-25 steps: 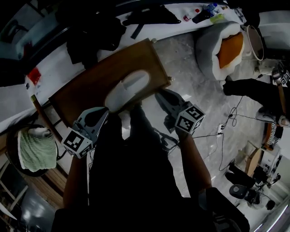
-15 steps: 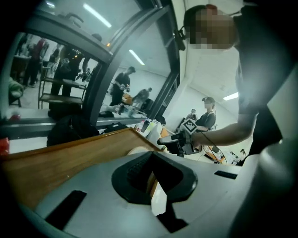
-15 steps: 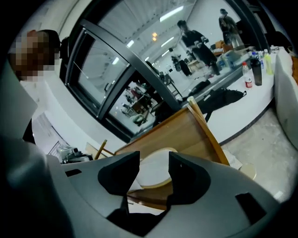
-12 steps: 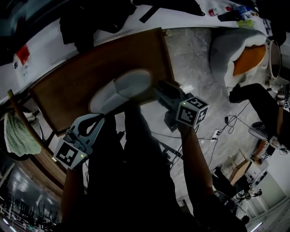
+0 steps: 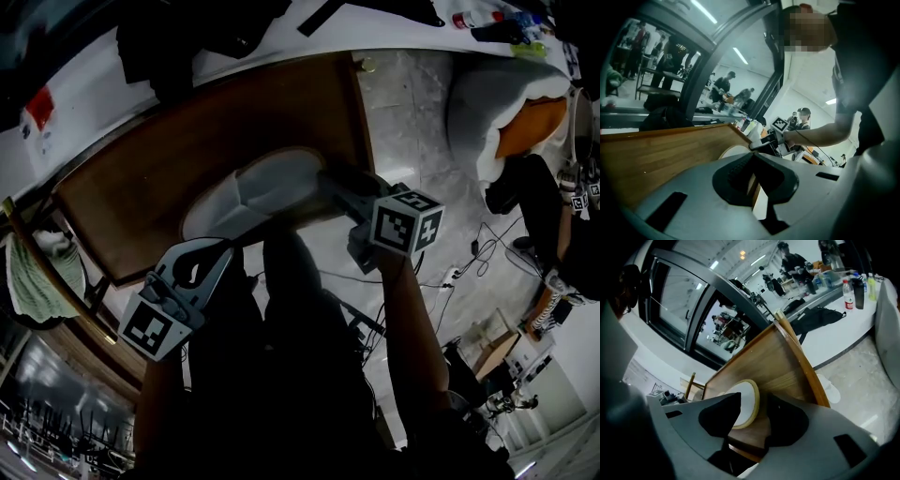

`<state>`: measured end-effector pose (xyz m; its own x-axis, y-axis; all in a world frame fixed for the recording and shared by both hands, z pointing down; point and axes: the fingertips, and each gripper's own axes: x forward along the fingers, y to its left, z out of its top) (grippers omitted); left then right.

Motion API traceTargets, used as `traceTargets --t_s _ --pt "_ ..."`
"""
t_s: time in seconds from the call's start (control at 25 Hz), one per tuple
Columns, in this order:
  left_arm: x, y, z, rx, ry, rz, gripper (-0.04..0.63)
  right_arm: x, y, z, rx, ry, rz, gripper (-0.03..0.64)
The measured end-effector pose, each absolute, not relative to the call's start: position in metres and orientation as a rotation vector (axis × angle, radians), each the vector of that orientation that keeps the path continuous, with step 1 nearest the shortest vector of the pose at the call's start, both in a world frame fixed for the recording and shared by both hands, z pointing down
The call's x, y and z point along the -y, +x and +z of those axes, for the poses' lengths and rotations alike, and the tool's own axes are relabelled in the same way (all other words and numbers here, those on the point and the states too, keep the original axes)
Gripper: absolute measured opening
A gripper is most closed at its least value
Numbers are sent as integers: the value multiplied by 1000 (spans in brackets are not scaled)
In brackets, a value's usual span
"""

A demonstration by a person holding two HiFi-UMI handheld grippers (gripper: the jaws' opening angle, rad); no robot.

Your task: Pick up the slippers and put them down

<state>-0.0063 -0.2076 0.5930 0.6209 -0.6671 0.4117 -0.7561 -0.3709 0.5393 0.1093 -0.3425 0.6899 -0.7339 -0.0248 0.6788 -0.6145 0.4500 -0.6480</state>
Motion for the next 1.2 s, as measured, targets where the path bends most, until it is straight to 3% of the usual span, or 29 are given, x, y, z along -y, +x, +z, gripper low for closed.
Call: traceTargets --t_s 0.44,0.52,0.56,0.76,1.2 --pt "213 -9 600 1092 2124 146 12 335 99 704 2018 439 1251 167" --pt "212 -9 600 1089 2123 148 12 334 99 705 2004 422 1268 146" --pt "212 -10 600 1090 2124 147 12 333 99 705 2001 412 1277 99" --pt "211 -17 598 1109 2125 131 12 330 98 699 2017 395 1377 60" --pt "196 -29 592 1160 2108 115 12 320 105 667 2107 330 1773 37"
